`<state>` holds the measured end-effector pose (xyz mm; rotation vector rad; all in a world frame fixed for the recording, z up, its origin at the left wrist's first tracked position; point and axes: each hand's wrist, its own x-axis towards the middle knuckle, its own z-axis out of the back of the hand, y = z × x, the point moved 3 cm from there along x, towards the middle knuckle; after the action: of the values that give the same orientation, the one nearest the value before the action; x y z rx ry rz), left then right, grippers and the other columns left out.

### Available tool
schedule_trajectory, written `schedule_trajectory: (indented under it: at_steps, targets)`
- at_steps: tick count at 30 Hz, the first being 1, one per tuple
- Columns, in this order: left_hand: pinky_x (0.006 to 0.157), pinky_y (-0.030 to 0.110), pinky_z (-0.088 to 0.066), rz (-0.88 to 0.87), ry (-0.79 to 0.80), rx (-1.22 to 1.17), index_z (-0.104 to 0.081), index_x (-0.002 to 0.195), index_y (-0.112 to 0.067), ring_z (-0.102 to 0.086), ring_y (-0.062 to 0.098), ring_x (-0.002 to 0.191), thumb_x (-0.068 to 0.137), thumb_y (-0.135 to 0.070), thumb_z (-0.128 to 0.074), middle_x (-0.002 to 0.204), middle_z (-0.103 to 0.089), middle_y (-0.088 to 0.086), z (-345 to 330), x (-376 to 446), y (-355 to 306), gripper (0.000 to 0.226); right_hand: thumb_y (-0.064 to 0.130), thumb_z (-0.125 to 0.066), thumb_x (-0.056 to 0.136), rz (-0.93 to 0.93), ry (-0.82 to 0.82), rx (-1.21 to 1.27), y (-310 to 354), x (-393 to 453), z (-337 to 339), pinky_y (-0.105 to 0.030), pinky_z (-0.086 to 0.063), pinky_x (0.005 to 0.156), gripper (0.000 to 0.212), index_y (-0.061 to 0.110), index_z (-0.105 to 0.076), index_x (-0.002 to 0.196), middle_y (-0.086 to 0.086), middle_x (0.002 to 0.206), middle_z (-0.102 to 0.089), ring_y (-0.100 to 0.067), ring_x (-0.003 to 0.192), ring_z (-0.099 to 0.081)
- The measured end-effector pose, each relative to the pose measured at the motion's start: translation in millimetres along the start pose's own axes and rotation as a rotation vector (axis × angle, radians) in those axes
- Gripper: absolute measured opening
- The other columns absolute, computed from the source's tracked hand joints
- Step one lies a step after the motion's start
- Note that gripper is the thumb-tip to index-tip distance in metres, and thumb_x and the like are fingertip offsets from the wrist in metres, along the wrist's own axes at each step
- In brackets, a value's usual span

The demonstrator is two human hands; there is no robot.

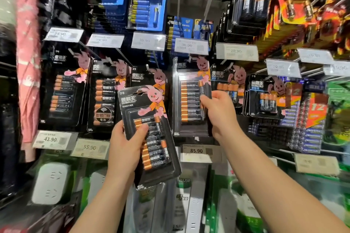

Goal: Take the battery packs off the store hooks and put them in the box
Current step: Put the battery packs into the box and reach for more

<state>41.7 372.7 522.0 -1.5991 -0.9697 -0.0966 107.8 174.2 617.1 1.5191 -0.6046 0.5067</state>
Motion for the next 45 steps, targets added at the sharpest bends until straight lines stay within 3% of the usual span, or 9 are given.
schedule_trajectory:
  at_steps: [9, 13, 16, 18, 24, 30, 40, 42, 45]
  targets:
    - [0.091, 0.055, -0.053, -0.009, -0.007, -0.003, -0.062, 0.105, -0.033, -0.070, 0.022, 0.099, 0.089, -0.029, -0.069, 0.105, -0.073, -0.004, 4, -6, -6, 0.018, 0.019, -0.053, 0.097, -0.070, 0.033, -0.270, -8, -1, -13, -0.038, -0.047, 0.073, 0.013, 0.008, -0.058, 0.099, -0.012, 0.080, -0.052, -0.022, 0.077, -0.054]
    - [0.092, 0.054, -0.054, -0.019, 0.000, -0.021, -0.060, 0.110, -0.029, -0.070, 0.021, 0.098, 0.088, -0.028, -0.070, 0.105, -0.073, -0.004, 3, -8, -12, 0.024, 0.022, -0.055, 0.095, -0.057, 0.028, -0.338, -12, -4, -4, -0.034, -0.038, 0.053, 0.020, 0.014, -0.049, 0.078, -0.014, 0.063, -0.046, -0.019, 0.057, -0.043]
    - [0.092, 0.052, -0.054, -0.010, -0.005, -0.036, -0.059, 0.116, -0.026, -0.070, 0.019, 0.097, 0.087, -0.027, -0.070, 0.104, -0.073, -0.006, 2, -9, -13, 0.030, 0.026, -0.057, 0.094, -0.030, -0.013, -0.326, -8, -16, 6, -0.024, -0.041, 0.060, 0.020, 0.019, -0.049, 0.111, -0.002, 0.096, -0.057, -0.012, 0.079, -0.054]
    - [0.090, 0.053, -0.055, -0.007, 0.003, -0.049, -0.060, 0.114, -0.024, -0.071, 0.019, 0.096, 0.087, -0.026, -0.071, 0.104, -0.074, -0.004, -2, -10, -14, 0.029, 0.029, -0.059, 0.093, 0.097, -0.015, -0.408, -1, -33, 9, -0.016, -0.037, 0.065, 0.023, 0.023, -0.046, 0.111, 0.007, 0.106, -0.053, -0.006, 0.090, -0.053]
    - [0.085, 0.050, -0.057, -0.065, 0.022, -0.014, -0.061, 0.107, -0.025, -0.071, 0.018, 0.092, 0.083, -0.022, -0.075, 0.101, -0.073, -0.003, -18, -16, -16, 0.027, 0.049, -0.066, 0.082, 0.016, 0.447, -0.574, -13, -75, -17, -0.026, -0.044, 0.058, 0.028, 0.026, -0.053, 0.090, 0.011, 0.070, -0.055, -0.005, 0.062, -0.056]
    - [0.085, 0.050, -0.056, -0.093, 0.028, 0.032, -0.059, 0.103, -0.028, -0.070, 0.015, 0.089, 0.080, -0.025, -0.077, 0.098, -0.072, -0.005, -28, -12, -20, 0.029, 0.046, -0.069, 0.081, 0.001, 0.382, -0.489, -19, -67, -11, -0.043, -0.058, 0.072, 0.026, 0.025, -0.056, 0.089, 0.011, 0.069, -0.053, -0.012, 0.071, -0.060]
    - [0.093, 0.052, -0.052, -0.125, 0.022, 0.049, -0.059, 0.116, -0.023, -0.067, 0.015, 0.100, 0.091, -0.021, -0.066, 0.105, -0.070, -0.007, -24, 6, -24, 0.025, 0.028, -0.051, 0.098, 0.106, 0.157, -0.387, -5, -41, 4, -0.015, -0.028, 0.046, 0.032, 0.009, -0.045, 0.072, 0.001, 0.067, -0.046, 0.004, 0.051, -0.039]
    - [0.093, 0.054, -0.052, -0.119, 0.006, 0.045, -0.058, 0.115, -0.026, -0.067, 0.018, 0.101, 0.092, -0.022, -0.065, 0.107, -0.069, -0.005, -21, 8, -22, 0.025, 0.031, -0.050, 0.098, 0.092, 0.155, -0.318, -9, -28, 5, -0.012, -0.030, 0.053, 0.026, 0.013, -0.045, 0.080, 0.010, 0.072, -0.043, 0.006, 0.063, -0.044]
    - [0.092, 0.054, -0.052, -0.089, -0.028, 0.025, -0.058, 0.109, -0.028, -0.066, 0.021, 0.103, 0.092, -0.020, -0.065, 0.109, -0.069, -0.002, -14, 9, -18, 0.020, 0.040, -0.049, 0.097, 0.050, 0.139, -0.304, -19, -9, 2, -0.028, -0.040, 0.080, 0.029, 0.015, -0.049, 0.109, 0.007, 0.102, -0.053, -0.012, 0.099, -0.051]
